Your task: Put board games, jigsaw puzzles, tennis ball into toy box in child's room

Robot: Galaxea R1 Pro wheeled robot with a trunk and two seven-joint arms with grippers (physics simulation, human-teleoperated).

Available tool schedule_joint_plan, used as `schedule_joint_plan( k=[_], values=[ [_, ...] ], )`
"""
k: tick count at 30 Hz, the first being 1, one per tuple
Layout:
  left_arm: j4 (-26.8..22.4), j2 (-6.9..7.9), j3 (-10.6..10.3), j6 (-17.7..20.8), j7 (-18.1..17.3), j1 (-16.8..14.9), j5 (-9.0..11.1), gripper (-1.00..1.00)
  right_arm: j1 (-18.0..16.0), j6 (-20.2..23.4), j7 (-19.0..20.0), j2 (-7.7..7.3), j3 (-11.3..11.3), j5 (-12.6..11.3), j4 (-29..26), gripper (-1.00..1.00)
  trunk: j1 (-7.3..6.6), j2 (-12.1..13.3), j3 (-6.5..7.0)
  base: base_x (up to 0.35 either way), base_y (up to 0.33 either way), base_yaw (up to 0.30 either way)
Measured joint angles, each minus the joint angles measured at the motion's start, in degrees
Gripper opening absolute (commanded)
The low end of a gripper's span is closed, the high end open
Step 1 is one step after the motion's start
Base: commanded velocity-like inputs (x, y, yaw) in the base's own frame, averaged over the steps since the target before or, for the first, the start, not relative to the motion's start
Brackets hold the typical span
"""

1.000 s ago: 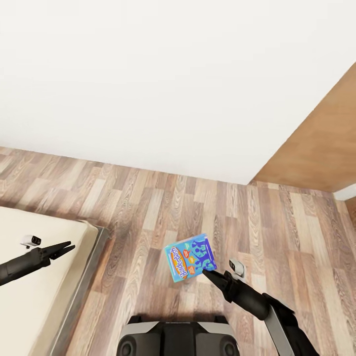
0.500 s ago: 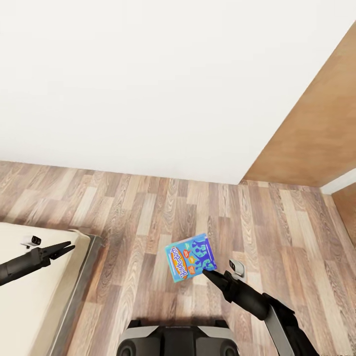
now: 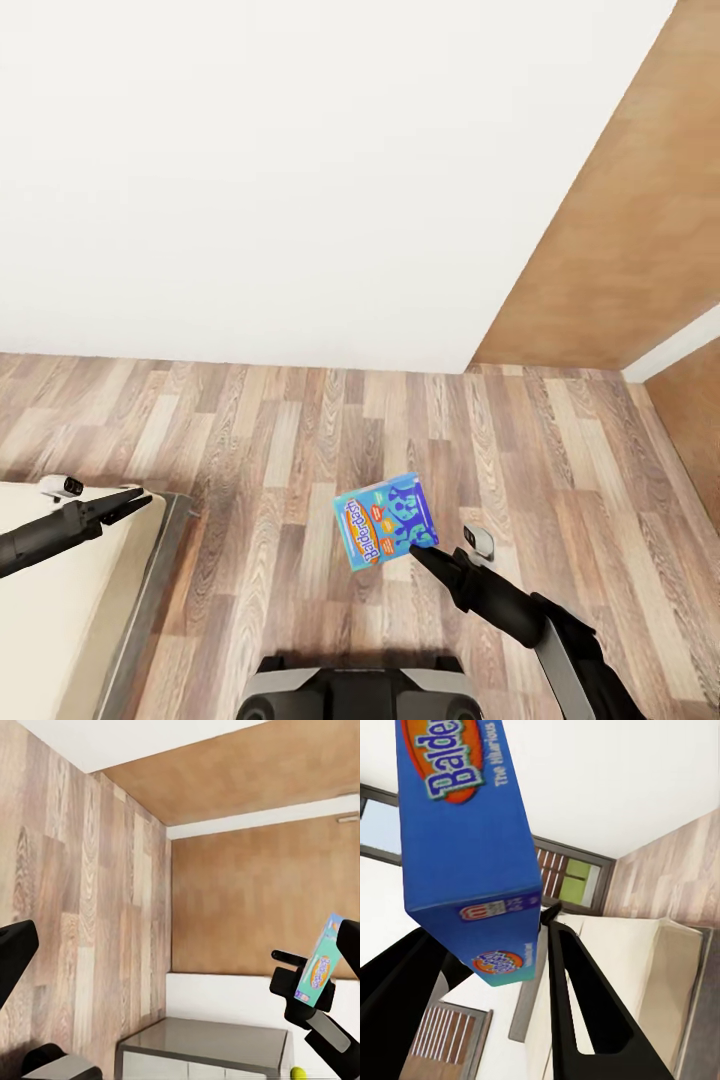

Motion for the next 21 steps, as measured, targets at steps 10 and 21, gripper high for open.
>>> schedule_joint_plan(
  k=[10,21],
  values=[
    [0.0,0.00,0.0,0.0,0.1,0.0,0.0,1.00,0.0,0.0,0.0,0.00,0.0,0.0,0.0,-1.00,0.00,0.0,0.89,0.000,0.000,-0.154],
    [0.0,0.00,0.0,0.0,0.0,0.0,0.0,1.00,0.0,0.0,0.0,0.00,0.0,0.0,0.0,-1.00,0.00,0.0,1.87,0.000,0.000,-0.154]
  ],
)
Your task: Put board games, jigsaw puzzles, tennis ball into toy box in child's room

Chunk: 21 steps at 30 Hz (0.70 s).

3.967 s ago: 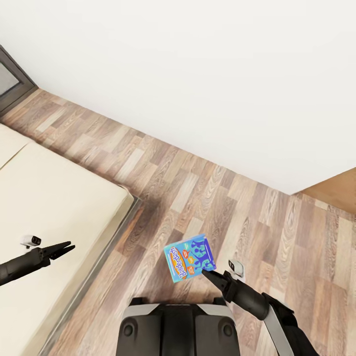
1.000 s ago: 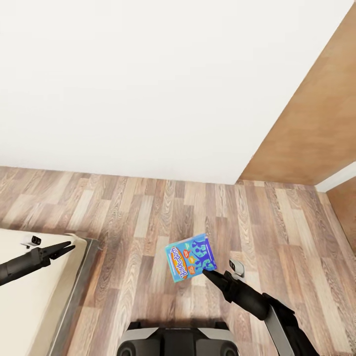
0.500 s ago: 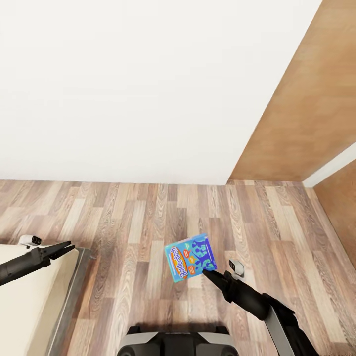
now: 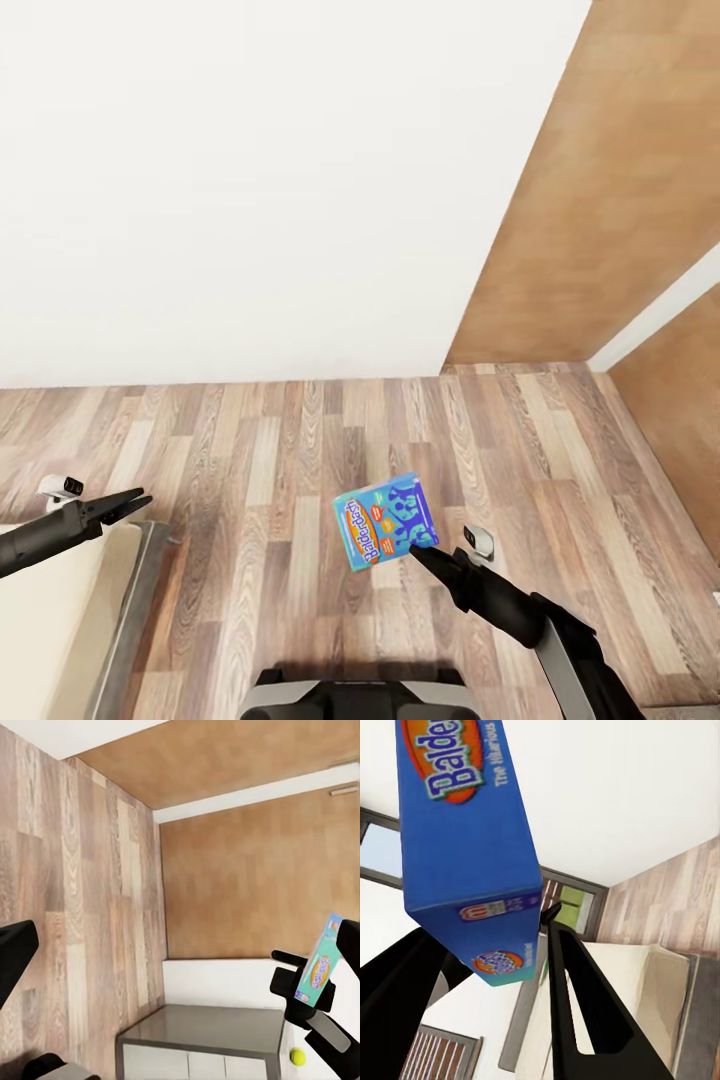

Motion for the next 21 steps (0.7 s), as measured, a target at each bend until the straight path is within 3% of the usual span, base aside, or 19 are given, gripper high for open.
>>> schedule_joint_plan(
  k=[21],
  values=[
    [0.0,0.00,-0.1,0.0,0.0,0.0,0.0,1.00,0.0,0.0,0.1,0.00,0.0,0.0,0.0,-1.00,0.00,0.0,1.87,0.000,0.000,-0.154]
  ],
)
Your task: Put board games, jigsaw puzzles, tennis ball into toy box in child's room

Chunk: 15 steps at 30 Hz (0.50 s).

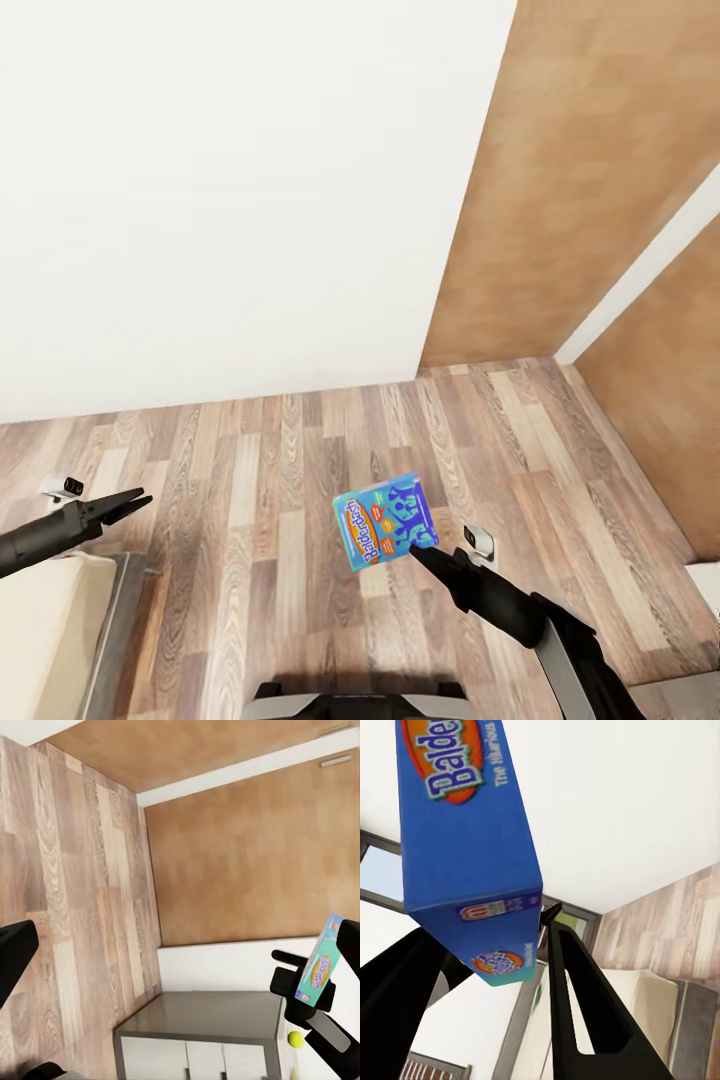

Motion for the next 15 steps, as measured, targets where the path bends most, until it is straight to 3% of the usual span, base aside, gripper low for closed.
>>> schedule_joint_plan(
  k=[15],
  values=[
    [0.0,0.00,0.0,0.0,0.0,0.0,0.0,1.00,0.0,0.0,-0.1,0.00,0.0,0.0,0.0,-1.00,0.00,0.0,1.34,0.000,0.000,-0.154]
  ],
)
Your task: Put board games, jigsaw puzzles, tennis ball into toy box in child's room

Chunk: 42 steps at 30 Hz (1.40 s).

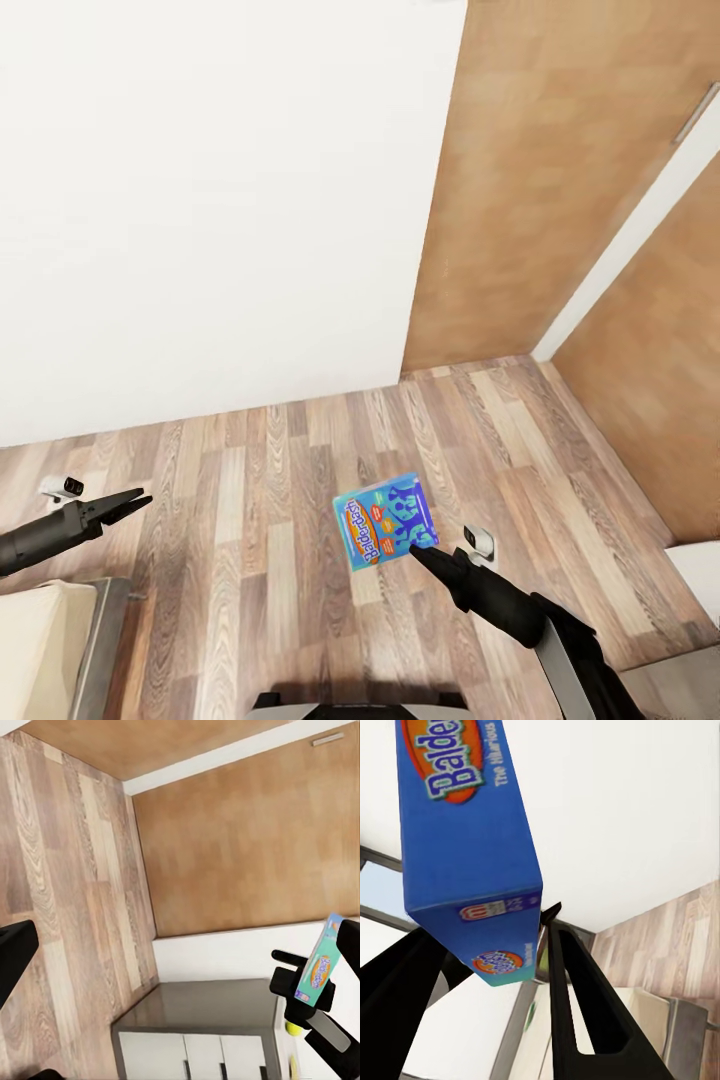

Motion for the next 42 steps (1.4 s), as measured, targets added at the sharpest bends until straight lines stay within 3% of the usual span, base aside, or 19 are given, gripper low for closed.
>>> schedule_joint_plan(
  k=[42],
  values=[
    [0.0,0.00,-0.1,-0.1,0.0,0.0,0.0,1.00,0.0,0.0,0.2,0.00,0.0,-0.1,0.0,-1.00,0.00,0.0,3.75,0.000,0.000,-0.154]
  ],
)
